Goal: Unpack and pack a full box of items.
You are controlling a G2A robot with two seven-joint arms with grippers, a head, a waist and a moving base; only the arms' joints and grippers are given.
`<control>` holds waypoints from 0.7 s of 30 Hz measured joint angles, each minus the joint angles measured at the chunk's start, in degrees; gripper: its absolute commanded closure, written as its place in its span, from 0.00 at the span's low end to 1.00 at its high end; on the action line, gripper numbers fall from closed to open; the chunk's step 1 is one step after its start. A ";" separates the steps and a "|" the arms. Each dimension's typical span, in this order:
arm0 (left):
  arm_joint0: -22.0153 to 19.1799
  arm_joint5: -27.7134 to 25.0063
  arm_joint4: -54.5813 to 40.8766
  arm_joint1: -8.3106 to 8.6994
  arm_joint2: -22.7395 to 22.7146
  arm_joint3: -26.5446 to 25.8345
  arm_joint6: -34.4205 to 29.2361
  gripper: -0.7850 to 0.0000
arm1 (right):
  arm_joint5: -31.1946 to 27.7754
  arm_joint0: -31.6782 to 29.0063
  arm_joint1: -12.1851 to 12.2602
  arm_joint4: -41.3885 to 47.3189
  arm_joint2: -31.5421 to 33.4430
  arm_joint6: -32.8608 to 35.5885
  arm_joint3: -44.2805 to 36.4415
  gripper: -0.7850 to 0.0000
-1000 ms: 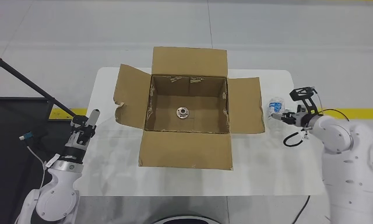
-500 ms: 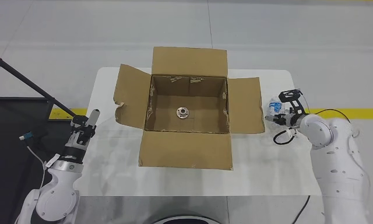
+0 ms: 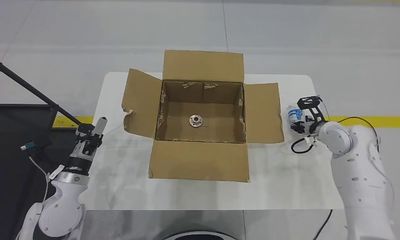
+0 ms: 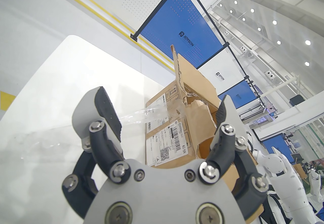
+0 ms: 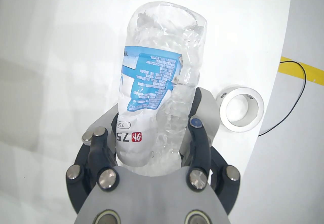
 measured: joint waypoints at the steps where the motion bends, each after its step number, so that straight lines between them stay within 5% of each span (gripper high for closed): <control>1: 0.00 0.00 0.00 0.00 0.00 0.00 0.00 0.00 | -0.01 -0.27 0.07 0.10 0.10 -0.06 -0.39 0.81; 6: 0.00 0.00 0.00 0.00 0.00 0.00 0.00 0.00 | 0.40 -2.46 0.48 0.52 0.85 -0.42 -3.96 0.99; 21: 0.00 0.00 0.00 0.00 0.00 0.00 0.00 0.00 | -1.52 -12.04 2.42 6.85 9.55 -1.36 -21.03 1.00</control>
